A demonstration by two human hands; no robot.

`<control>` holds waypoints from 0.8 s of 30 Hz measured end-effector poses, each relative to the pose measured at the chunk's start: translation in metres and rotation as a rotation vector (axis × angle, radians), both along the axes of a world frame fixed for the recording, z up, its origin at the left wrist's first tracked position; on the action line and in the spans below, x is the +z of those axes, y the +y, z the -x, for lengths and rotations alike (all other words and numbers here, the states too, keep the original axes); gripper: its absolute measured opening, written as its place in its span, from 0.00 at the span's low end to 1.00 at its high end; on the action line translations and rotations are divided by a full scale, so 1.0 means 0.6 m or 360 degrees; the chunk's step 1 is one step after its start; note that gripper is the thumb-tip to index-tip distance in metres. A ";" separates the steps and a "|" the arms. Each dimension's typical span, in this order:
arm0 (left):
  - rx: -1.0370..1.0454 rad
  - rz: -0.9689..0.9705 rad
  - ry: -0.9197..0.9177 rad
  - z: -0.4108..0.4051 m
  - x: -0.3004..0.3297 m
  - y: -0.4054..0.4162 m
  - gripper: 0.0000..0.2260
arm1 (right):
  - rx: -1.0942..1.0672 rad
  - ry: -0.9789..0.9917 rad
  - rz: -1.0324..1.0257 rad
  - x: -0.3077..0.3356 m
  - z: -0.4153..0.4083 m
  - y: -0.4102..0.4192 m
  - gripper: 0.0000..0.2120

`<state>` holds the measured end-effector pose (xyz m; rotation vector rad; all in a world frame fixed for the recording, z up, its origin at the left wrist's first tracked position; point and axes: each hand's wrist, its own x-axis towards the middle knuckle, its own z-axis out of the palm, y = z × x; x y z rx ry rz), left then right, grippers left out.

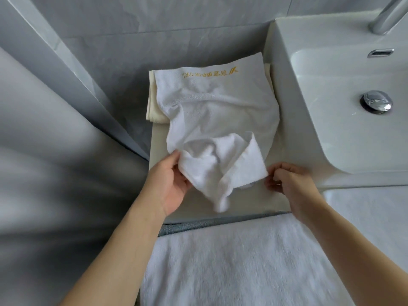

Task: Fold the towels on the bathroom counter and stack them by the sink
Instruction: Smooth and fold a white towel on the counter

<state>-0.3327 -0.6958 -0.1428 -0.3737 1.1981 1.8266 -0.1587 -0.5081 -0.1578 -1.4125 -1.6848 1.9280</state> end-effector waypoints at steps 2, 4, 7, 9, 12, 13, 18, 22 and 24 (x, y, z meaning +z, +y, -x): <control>0.0029 -0.0036 -0.0127 0.005 0.004 -0.006 0.17 | -0.0192 -0.0081 0.0231 -0.003 0.000 -0.001 0.13; -0.0046 0.0081 -0.0107 0.005 0.003 -0.011 0.21 | -0.0246 -0.0161 0.0439 -0.002 0.005 0.001 0.10; -0.0605 0.0460 0.0303 -0.008 0.005 -0.030 0.24 | -0.0101 -0.0299 0.0370 -0.003 0.026 0.011 0.14; -0.1057 0.0696 0.0550 -0.025 0.004 -0.043 0.23 | 0.0060 -0.0439 0.0215 -0.002 0.049 0.009 0.15; -0.0997 0.0890 0.0776 -0.042 0.000 -0.048 0.13 | 0.0132 -0.0536 0.0009 -0.007 0.075 -0.001 0.10; -0.0780 0.0879 0.0788 -0.042 0.000 -0.047 0.10 | 0.0099 -0.0471 0.0009 -0.009 0.080 -0.003 0.08; 0.0020 0.0146 0.0295 -0.021 0.031 -0.048 0.10 | -0.0294 0.0148 0.0590 0.001 0.067 0.003 0.07; 0.0002 -0.0016 0.0062 -0.021 0.067 -0.059 0.11 | -0.0481 0.0294 0.0778 0.027 0.047 0.002 0.12; -0.0039 -0.0041 0.0048 -0.024 0.076 -0.073 0.08 | -0.0565 0.0409 0.0876 0.045 0.036 0.005 0.14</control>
